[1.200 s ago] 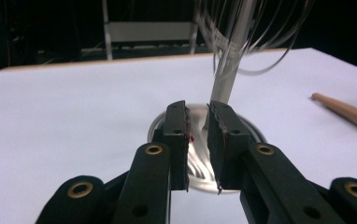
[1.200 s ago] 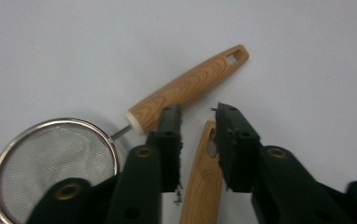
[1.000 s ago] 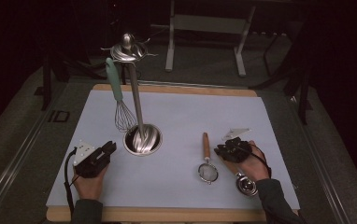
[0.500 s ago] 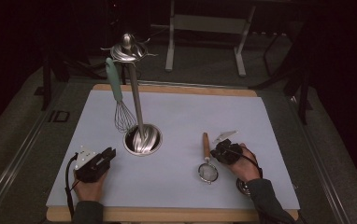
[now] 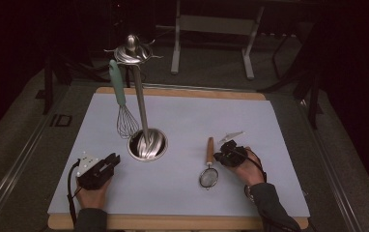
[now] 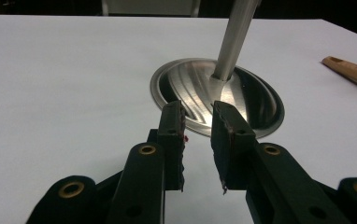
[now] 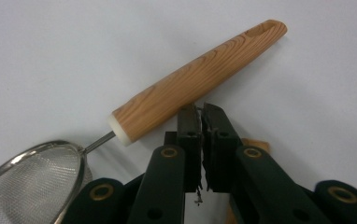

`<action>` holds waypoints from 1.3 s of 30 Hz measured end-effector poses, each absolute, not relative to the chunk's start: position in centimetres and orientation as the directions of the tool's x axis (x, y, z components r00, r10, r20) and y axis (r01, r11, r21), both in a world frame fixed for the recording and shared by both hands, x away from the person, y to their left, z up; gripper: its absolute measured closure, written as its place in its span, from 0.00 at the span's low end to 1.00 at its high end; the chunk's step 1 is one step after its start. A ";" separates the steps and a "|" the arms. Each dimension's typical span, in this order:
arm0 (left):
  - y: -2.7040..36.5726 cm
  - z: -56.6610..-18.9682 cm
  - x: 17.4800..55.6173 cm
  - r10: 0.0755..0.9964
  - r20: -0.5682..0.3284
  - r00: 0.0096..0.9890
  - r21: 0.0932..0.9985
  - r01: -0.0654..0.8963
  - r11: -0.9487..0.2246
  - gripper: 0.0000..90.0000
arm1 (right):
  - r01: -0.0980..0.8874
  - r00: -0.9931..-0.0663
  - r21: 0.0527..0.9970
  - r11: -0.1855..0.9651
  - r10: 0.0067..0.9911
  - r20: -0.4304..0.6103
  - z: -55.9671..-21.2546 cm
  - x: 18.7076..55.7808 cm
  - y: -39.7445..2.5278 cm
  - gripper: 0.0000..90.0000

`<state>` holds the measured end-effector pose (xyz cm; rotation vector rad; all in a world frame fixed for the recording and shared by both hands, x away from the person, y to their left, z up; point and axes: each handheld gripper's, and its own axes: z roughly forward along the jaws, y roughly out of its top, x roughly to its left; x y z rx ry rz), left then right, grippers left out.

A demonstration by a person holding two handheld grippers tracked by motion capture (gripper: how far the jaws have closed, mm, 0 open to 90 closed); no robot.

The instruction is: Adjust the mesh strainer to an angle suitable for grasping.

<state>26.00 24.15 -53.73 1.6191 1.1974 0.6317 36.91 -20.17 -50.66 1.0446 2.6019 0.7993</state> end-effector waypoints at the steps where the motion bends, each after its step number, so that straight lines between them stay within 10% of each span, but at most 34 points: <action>1: 24.2 -53.7 26.0 0.916 -0.140 0.377 0.915 0.402 -0.026 0.83 | 0.572 -0.719 0.564 0.595 0.695 -0.003 -50.6 36.9 -20.1 0.94; 18: 24.3 -53.8 25.9 0.915 -0.145 0.377 0.916 0.400 -0.019 0.82 | 0.673 -0.672 0.602 0.429 0.695 0.257 -49.9 37.7 -19.8 0.62; 39: 24.2 -53.8 25.9 0.914 -0.144 0.379 0.917 0.399 -0.022 0.81 | 0.728 -0.624 0.551 0.408 0.727 0.286 -50.5 38.2 -19.0 0.62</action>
